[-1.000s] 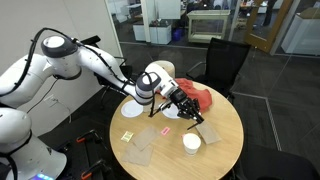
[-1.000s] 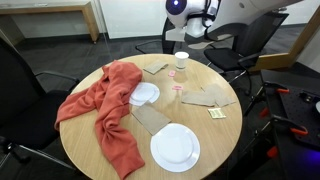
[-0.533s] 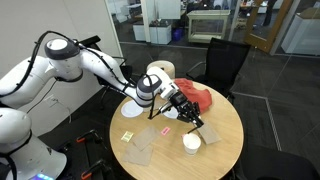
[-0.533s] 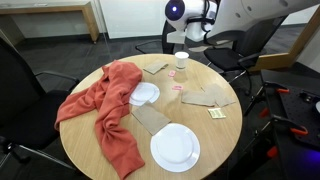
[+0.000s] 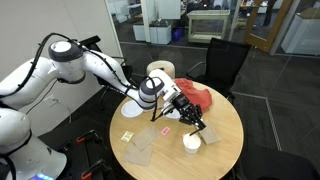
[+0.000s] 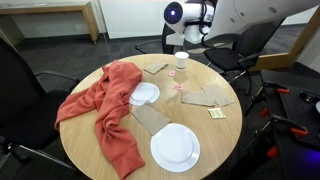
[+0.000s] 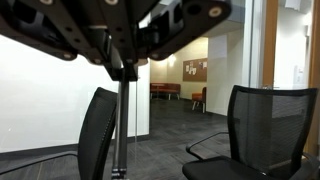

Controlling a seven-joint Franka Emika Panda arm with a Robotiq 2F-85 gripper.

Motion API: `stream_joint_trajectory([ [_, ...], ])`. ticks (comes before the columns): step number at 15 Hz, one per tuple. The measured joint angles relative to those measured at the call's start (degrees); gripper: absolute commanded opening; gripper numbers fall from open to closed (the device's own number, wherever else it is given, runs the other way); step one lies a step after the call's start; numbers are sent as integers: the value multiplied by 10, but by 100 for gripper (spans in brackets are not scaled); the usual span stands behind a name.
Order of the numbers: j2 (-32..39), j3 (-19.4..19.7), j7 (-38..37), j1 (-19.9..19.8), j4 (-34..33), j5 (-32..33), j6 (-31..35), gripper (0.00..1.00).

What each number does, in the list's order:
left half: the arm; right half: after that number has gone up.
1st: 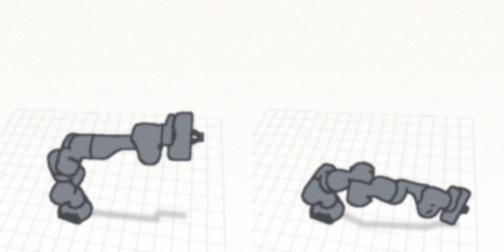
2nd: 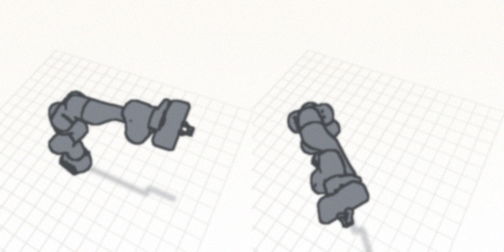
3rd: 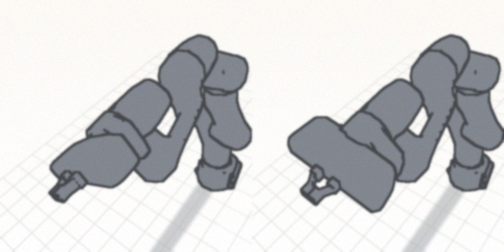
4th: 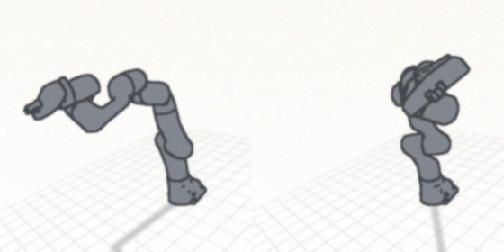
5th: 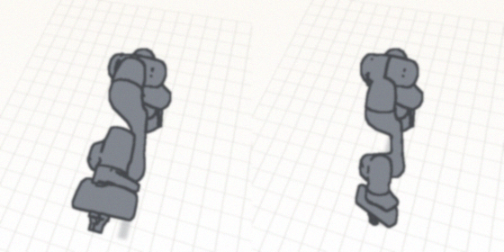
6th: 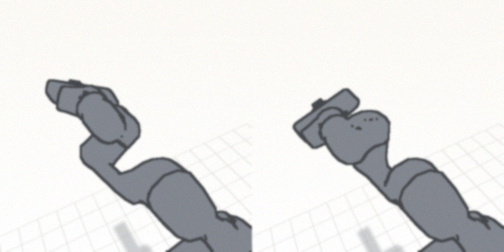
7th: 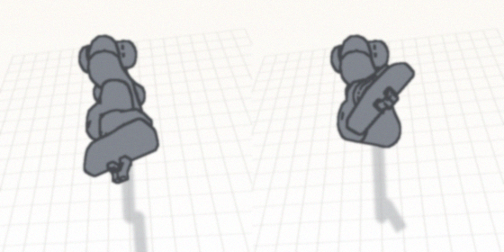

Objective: Put the pen in the cup

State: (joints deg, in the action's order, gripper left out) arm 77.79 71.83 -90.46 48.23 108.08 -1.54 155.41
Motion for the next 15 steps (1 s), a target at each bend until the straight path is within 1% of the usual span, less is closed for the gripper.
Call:
stream_joint_trajectory([
  [9,11,-26,0,-37,-36,0,0,3],
  [15,13,-44,0,-53,-55,1,-2,3],
])
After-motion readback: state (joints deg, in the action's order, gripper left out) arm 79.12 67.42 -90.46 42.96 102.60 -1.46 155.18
